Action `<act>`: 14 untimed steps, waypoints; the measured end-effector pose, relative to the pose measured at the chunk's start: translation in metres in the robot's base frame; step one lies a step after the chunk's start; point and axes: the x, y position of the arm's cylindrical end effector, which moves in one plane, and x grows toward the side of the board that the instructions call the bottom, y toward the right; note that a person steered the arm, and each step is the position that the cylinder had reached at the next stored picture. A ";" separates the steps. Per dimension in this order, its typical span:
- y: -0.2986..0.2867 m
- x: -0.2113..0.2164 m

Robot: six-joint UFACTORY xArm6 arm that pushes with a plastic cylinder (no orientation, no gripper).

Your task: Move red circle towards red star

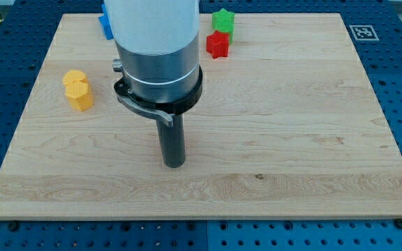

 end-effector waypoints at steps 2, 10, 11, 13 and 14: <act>-0.020 -0.001; 0.007 -0.093; 0.034 -0.118; 0.083 -0.171; 0.104 -0.198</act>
